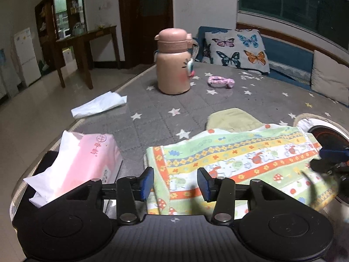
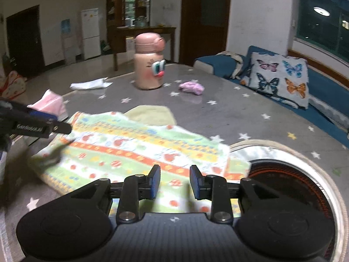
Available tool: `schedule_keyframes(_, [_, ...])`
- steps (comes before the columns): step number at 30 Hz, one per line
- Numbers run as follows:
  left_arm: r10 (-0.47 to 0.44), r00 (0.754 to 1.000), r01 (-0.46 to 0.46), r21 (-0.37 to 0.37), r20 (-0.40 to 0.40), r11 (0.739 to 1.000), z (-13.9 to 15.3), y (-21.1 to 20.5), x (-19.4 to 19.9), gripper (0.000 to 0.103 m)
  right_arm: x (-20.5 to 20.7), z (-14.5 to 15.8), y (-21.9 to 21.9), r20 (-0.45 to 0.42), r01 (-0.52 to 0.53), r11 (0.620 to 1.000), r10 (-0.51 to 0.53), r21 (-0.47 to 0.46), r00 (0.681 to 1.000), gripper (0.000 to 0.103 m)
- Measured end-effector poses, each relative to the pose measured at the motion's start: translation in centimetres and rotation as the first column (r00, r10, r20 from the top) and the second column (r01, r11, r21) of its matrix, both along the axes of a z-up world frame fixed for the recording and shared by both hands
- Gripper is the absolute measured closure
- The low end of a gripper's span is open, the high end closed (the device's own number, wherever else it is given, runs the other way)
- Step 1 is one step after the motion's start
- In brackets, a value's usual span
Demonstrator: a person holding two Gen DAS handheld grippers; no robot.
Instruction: Fold clothes
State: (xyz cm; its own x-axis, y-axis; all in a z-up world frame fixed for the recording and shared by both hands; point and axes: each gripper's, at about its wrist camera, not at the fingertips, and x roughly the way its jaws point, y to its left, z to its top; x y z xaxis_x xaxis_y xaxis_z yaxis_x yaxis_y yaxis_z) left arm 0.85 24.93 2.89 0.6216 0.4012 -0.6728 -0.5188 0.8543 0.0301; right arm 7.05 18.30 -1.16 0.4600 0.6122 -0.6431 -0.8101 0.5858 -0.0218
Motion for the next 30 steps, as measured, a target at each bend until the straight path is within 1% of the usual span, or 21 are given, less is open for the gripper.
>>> schedule_keyframes(3, [-0.039,0.999,0.039,0.000,-0.002,0.999,-0.1,-1.1,0.2,0.056,-0.9,-0.4,0.6,-0.012,-0.031,0.999,0.031,-0.010,0.999,0.073])
schedule_keyframes(5, [-0.064,0.998,0.064,-0.001,-0.013,0.998,-0.4,-1.9,0.4,0.056,-1.5,-0.7,0.9,-0.017,-0.046,0.999,0.046,-0.016,0.999,0.070])
schedule_keyframes(10, [-0.104,0.994,0.104,-0.011,-0.041,0.995,-1.6,-3.2,0.8,0.056,-2.9,-1.6,1.5,-0.014,-0.087,0.995,0.086,-0.049,0.996,0.066])
schedule_keyframes(14, [-0.114,0.992,0.114,0.003,-0.047,0.993,-1.9,-3.9,0.8,0.056,-3.9,-1.6,1.5,0.019,-0.103,0.992,0.105,-0.072,0.994,0.064])
schedule_keyframes(16, [-0.114,0.992,0.115,0.009,-0.047,0.993,-1.9,-4.0,0.7,0.056,-4.0,-1.5,1.4,0.014,-0.106,0.992,0.107,-0.067,0.994,0.061])
schedule_keyframes(20, [-0.114,0.992,0.116,0.023,-0.049,0.993,-2.0,-4.4,0.6,0.055,-4.4,-1.6,1.5,0.021,-0.107,0.990,0.109,-0.089,0.994,0.060])
schedule_keyframes(21, [-0.115,0.992,0.116,0.024,-0.048,0.993,-2.0,-4.5,0.6,0.054,-4.4,-1.5,1.4,0.019,-0.106,0.991,0.108,-0.087,0.994,0.060])
schedule_keyframes(23, [-0.116,0.992,0.118,0.024,-0.045,0.993,-1.9,-4.7,0.4,0.050,-4.4,-1.4,1.1,0.010,-0.102,0.992,0.103,-0.080,0.995,0.057])
schedule_keyframes(27, [-0.119,0.992,0.121,0.029,-0.044,0.992,-1.9,-5.3,0.0,0.048,-4.7,-1.2,0.4,0.008,-0.098,0.992,0.099,-0.081,0.995,0.052])
schedule_keyframes(28, [-0.123,0.992,0.124,0.026,-0.042,0.992,-1.8,-5.5,0.0,0.046,-4.7,-1.2,0.2,0.007,-0.095,0.992,0.096,-0.082,0.995,0.050])
schedule_keyframes(30, [-0.132,0.990,0.133,0.019,-0.038,0.991,-1.7,-6.0,-0.2,0.041,-5.0,-1.1,-0.3,0.006,-0.089,0.993,0.090,-0.083,0.996,0.049])
